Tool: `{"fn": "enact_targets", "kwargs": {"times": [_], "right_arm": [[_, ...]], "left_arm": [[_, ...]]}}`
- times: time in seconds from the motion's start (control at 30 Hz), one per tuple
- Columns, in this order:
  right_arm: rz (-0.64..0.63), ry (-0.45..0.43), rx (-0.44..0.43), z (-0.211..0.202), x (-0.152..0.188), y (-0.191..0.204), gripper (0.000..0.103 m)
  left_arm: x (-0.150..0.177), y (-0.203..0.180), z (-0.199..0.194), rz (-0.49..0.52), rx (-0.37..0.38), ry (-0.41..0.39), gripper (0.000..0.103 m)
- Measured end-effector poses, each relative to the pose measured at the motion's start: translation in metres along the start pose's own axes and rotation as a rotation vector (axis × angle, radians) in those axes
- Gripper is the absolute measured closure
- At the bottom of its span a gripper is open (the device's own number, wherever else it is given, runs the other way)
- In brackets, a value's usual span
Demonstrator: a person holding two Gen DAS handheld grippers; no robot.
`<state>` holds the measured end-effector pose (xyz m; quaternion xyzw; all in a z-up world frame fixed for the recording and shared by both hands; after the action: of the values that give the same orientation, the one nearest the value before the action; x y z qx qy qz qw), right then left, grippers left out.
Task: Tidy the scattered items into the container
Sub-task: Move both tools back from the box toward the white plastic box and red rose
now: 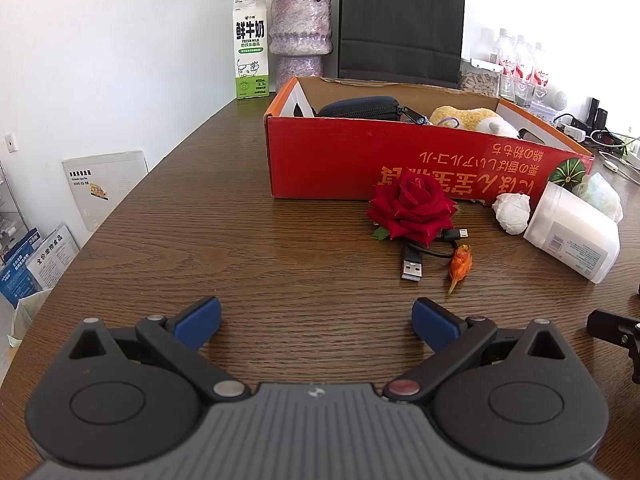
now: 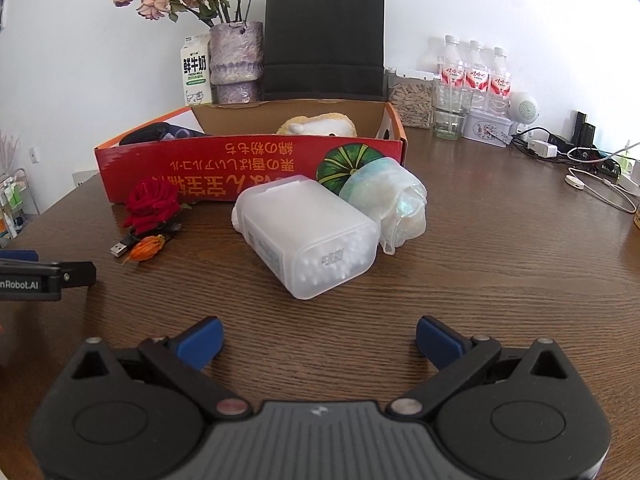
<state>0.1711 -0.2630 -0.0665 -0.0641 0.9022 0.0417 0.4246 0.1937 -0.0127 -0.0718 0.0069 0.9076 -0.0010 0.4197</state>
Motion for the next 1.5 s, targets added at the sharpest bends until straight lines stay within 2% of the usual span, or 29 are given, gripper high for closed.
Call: {"fn": "enact_targets", "kwargs": {"times": [0.4, 1.17, 1.3, 1.5], "right_arm": [[0.024, -0.002, 0.034, 0.001, 0.000, 0.000, 0.000], [-0.001, 0.004, -0.005, 0.002, -0.002, -0.003, 0.001], [-0.027, -0.026, -0.008, -0.004, -0.005, -0.002, 0.001], [-0.050, -0.083, -0.037, -0.010, -0.027, -0.002, 0.003]], "left_arm": [[0.000, 0.000, 0.000, -0.009, -0.009, 0.000, 0.000], [-0.003, 0.000, 0.000, 0.007, -0.016, 0.002, 0.000], [-0.012, -0.004, -0.010, 0.017, 0.020, -0.043, 0.000], [-0.039, -0.020, -0.015, 0.045, 0.043, -0.090, 0.000]]}}
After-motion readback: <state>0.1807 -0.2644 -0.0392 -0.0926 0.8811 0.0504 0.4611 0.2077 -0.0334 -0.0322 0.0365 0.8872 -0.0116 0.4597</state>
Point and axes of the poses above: each gripper's, at about its wrist camera, not at the fingertips, and z roughly the way its jaws point, y to its left, x to its underside, the point moved 7 cm from there along z, roughly the way its jaws point, and after that the axes turned 2 degrees about y, right-handed, at the moved point
